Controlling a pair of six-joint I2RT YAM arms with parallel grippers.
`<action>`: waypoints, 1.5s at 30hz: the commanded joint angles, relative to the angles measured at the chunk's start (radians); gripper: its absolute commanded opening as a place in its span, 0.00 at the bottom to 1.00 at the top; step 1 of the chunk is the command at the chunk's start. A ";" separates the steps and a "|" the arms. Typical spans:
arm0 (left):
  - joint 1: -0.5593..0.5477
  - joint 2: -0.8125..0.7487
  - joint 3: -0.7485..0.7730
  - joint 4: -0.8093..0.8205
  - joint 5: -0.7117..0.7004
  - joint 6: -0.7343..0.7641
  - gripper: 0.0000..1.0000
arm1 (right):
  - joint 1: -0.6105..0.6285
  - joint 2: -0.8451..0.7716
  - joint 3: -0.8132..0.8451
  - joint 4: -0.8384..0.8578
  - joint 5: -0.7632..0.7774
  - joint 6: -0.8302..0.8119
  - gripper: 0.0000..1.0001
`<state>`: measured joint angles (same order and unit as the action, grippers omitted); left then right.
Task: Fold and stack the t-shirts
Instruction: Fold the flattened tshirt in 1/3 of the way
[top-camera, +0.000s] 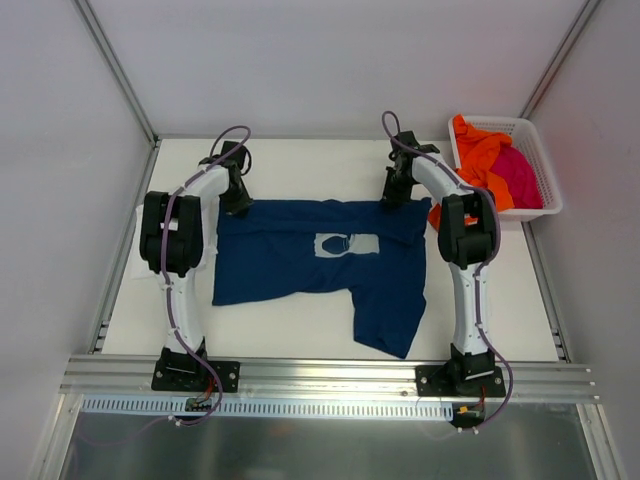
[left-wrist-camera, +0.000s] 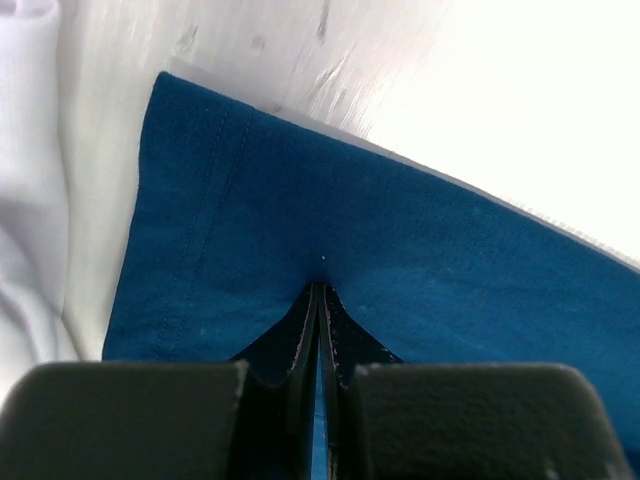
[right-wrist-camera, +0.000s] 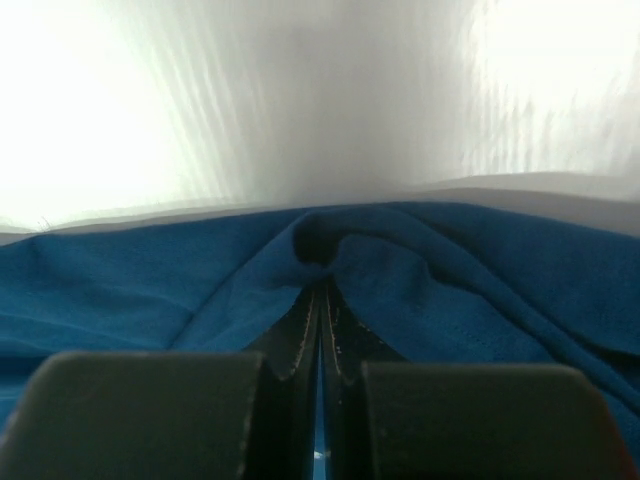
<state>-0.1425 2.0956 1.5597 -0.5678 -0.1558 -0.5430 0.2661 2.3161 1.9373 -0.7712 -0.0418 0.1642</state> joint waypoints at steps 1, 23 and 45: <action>0.020 0.049 0.049 -0.035 0.039 -0.009 0.00 | -0.044 0.045 0.083 -0.062 -0.026 -0.006 0.01; 0.031 -0.138 0.031 -0.033 -0.068 -0.005 0.77 | -0.111 -0.015 0.072 0.177 -0.323 -0.055 0.60; -0.213 -0.950 -0.538 0.012 -0.102 -0.035 0.98 | 0.126 -0.970 -0.671 0.243 -0.124 -0.075 0.96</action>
<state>-0.3363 1.2037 1.0973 -0.5621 -0.3092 -0.5438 0.3557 1.4017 1.3899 -0.4751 -0.3054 0.0940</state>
